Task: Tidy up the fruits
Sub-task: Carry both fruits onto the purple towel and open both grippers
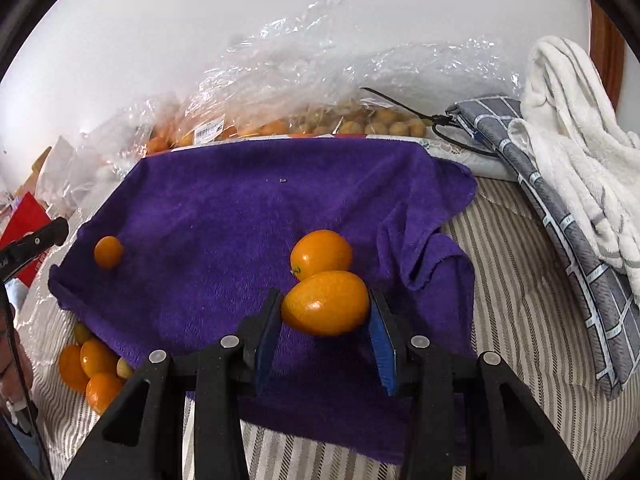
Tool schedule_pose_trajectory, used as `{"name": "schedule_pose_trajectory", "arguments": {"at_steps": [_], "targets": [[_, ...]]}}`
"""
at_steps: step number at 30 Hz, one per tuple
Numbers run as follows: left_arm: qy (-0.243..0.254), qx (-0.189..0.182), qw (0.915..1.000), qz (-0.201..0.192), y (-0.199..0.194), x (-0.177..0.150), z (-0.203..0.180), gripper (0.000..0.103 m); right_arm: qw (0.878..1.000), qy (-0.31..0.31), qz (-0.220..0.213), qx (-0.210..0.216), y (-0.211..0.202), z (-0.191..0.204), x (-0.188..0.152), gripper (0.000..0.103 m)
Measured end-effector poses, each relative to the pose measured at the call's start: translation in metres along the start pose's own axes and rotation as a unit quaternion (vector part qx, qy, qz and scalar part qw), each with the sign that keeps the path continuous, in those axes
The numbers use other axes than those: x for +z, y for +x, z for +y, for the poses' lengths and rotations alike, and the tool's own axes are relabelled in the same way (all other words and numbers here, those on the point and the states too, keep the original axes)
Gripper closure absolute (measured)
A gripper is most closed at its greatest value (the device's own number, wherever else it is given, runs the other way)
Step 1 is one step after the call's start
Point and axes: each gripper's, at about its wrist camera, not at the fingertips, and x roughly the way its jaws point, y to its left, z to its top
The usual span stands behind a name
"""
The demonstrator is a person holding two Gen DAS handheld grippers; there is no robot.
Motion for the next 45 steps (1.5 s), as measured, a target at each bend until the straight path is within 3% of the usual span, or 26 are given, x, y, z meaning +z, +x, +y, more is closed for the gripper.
{"name": "schedule_pose_trajectory", "arguments": {"at_steps": [14,33,38,42,45], "targets": [[0.035,0.030,0.9974,0.055,0.024,-0.011,-0.016,0.081,1.000,0.012,-0.006,0.009,-0.014,-0.003,0.002,0.061],[0.040,0.033,0.9972,0.053,0.025,-0.011,-0.019,0.080,1.000,0.002,-0.005,-0.013,-0.021,-0.004,0.004,0.055],[0.036,0.011,0.9986,0.037,0.019,-0.009,-0.019,0.054,1.000,0.015,0.000,-0.014,-0.024,-0.007,0.004,0.055],[0.040,0.009,0.9988,0.027,0.015,-0.010,-0.020,0.053,0.999,0.034,-0.023,-0.018,-0.031,-0.011,0.003,0.051],[0.038,0.009,0.9992,0.008,0.009,-0.011,-0.019,0.053,0.999,0.041,-0.035,0.001,-0.037,-0.013,0.001,0.051]]}}
